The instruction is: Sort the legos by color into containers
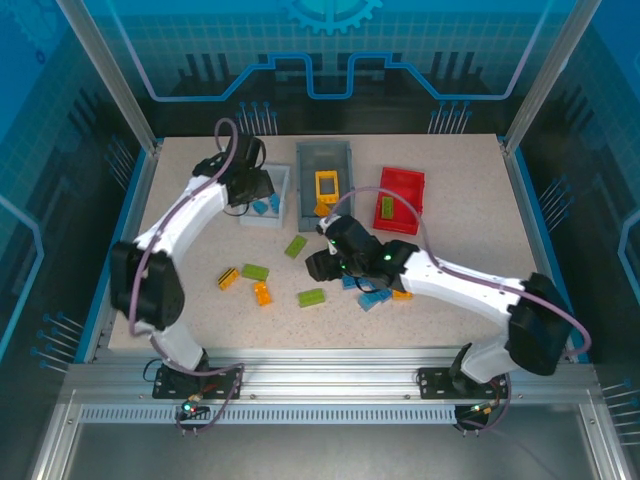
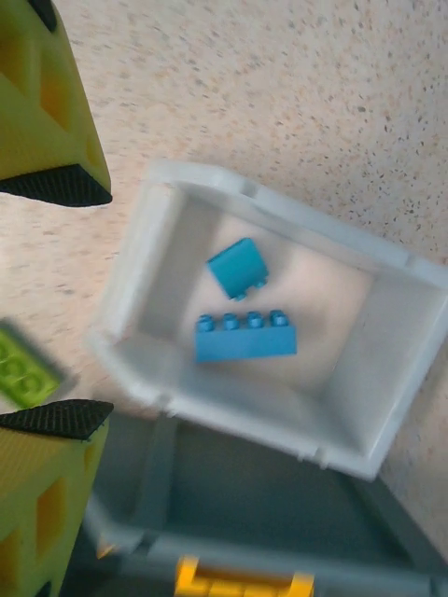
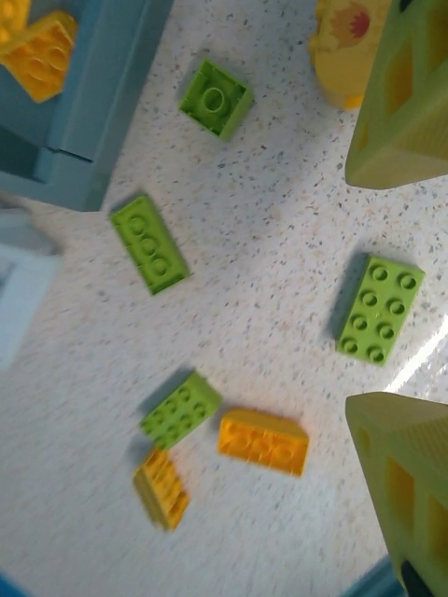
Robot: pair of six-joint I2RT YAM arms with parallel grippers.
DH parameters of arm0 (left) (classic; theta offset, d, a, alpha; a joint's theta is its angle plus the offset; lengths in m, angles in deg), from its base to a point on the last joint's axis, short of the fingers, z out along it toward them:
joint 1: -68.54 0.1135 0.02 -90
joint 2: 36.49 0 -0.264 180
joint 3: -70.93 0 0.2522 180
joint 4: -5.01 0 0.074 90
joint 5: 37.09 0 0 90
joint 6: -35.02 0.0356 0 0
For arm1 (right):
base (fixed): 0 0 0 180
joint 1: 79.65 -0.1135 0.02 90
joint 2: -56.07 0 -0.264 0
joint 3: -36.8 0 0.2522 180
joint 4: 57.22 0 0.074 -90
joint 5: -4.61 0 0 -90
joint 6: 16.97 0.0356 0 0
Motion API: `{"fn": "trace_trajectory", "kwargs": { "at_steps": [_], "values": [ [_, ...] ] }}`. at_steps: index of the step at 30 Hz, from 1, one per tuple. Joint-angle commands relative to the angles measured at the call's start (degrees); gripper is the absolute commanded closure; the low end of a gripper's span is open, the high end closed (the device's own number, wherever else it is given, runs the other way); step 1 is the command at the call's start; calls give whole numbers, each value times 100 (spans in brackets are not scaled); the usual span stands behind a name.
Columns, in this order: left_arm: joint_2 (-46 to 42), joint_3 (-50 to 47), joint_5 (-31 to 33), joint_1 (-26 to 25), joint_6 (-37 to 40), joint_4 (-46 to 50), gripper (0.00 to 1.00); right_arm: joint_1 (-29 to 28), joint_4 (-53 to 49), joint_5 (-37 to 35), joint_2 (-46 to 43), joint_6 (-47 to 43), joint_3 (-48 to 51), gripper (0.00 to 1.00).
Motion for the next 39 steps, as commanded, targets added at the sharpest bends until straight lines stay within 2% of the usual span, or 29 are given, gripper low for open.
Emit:
{"fn": "trace_trajectory", "kwargs": {
  "at_steps": [1,3,6,11,17,20,25,34,39],
  "values": [
    [-1158,-781,-105,-208,-313,103,39,-188,-583,123,600,-274,-572,38],
    [-1990,-1504,-128,-348,-490,-64,38,-332,-670,-20,1084,-166,-954,37],
    [-3171,-2498,-124,-540,-798,-163,37,-286,-1568,-824,1834,1044,-1841,31],
    [-4826,-3716,-271,-610,-883,-316,31,-229,-2155,-1006,3004,2432,-3047,30],
    [-6307,-4234,-471,-611,-703,-254,28,-189,-3119,-1320,4241,3482,-4570,30],
    [-6578,-4229,-495,-611,-668,-93,28,-185,-3048,-1392,4506,3691,-4852,30],
    [-6615,-4204,-602,-611,-718,42,28,-94,-3487,-1469,5083,4122,-5439,28],
    [-6613,-4194,-686,-610,-758,45,28,-13,-3415,-1718,5677,4039,-5987,28],
    [-6618,-4204,-726,-610,-730,49,29,-22,-3398,-1687,5757,4058,-6019,32]
  ]
}}
